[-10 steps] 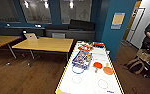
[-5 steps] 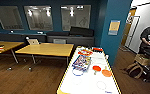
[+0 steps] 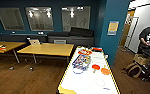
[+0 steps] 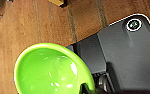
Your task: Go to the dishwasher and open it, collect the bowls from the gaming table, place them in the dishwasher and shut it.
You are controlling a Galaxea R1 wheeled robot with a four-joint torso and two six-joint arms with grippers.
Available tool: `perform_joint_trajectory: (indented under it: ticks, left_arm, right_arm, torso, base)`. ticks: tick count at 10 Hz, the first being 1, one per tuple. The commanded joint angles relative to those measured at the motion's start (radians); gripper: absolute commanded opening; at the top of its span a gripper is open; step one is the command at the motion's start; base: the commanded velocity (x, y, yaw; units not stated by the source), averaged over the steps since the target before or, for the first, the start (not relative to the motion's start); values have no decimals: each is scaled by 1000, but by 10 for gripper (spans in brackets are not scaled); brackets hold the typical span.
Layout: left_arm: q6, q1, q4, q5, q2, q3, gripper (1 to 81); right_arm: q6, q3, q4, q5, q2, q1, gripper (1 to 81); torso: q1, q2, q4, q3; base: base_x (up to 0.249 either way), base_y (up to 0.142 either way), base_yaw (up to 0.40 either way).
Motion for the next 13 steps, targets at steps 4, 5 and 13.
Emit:
perform_joint_trajectory:
  ticks: [4,5,13]
  left_arm:
    - [59,8,17,-85,68,-186,10]
    - [65,16,17,-85,69,-197,10]
    - [76,92,63,-152,55,-223,10]
  right_arm:
    - [0,-221,-42,-12,135,-30,10]
    - [0,-245,-49,-12,152,-30,10]
    - [3,-227,-94,105,94,-71,10]
  torso:
    - [1,0,0,0]
    - [1,0,0,0]
    - [1,-1,0,1]
  base:
    - [-102,0,0]
    - [-104,0,0]
    - [-108,0,0]
